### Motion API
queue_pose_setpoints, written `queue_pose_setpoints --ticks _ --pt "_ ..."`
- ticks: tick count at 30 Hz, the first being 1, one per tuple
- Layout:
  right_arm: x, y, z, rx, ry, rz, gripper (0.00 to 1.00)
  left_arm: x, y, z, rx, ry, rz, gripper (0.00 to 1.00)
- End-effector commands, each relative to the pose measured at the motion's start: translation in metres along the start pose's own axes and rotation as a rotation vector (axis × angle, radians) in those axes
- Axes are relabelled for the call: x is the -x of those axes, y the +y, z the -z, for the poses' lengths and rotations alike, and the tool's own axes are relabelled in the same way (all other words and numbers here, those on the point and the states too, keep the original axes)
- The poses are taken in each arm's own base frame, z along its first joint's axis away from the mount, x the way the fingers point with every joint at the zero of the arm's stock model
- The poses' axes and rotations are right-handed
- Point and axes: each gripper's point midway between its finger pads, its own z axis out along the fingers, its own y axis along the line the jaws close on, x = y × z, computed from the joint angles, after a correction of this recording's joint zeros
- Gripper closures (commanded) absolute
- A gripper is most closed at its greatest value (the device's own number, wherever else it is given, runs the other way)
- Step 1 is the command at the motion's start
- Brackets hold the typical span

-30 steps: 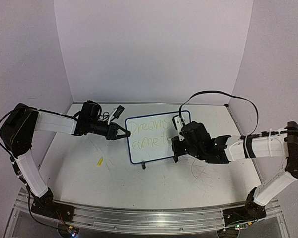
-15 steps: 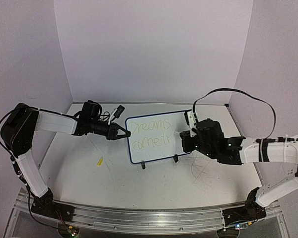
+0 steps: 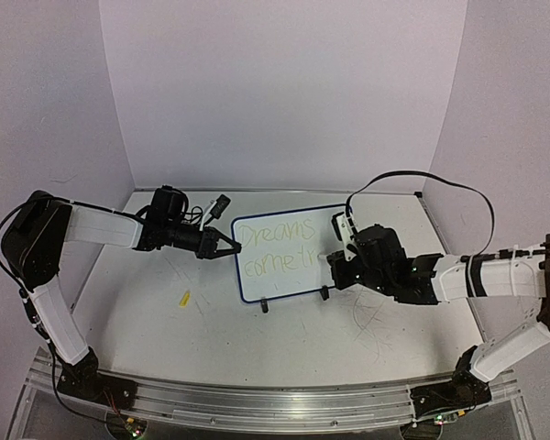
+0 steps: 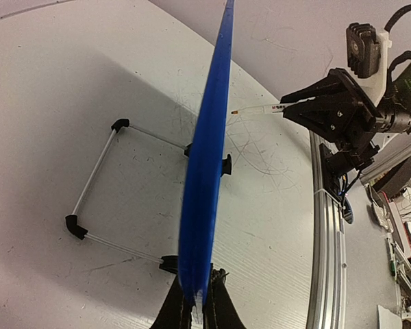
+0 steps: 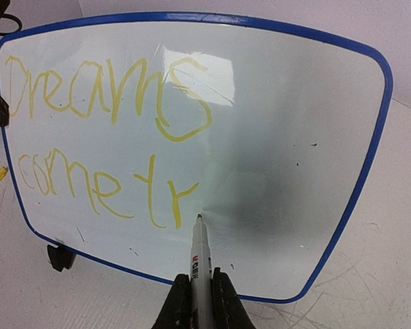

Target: Write a sentence on the whiteboard

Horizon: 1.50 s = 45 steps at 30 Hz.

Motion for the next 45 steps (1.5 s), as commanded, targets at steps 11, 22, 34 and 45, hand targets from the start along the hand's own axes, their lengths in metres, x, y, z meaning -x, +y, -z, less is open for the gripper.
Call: queue_pose_setpoints --ticks 11,22,34,45 --pt "0.038 -0.003 -0.004 -0.052 -0.101 -0.041 1.00 -0.003 0.010 -0.005 0.051 0.023 -0.025 1.00" --pt "0.037 -0.005 -0.007 -0.068 -0.102 -0.042 1.00 -0.002 0.009 -0.005 0.047 0.022 -0.027 1.00" --pt "0.022 -0.006 -0.006 -0.061 -0.062 -0.051 1.00 -0.003 0.009 -0.005 0.047 0.023 -0.025 1.00" --pt "-0.002 -0.002 -0.004 -0.033 -0.009 -0.065 1.00 -0.003 0.009 -0.005 0.045 0.024 -0.024 1.00"
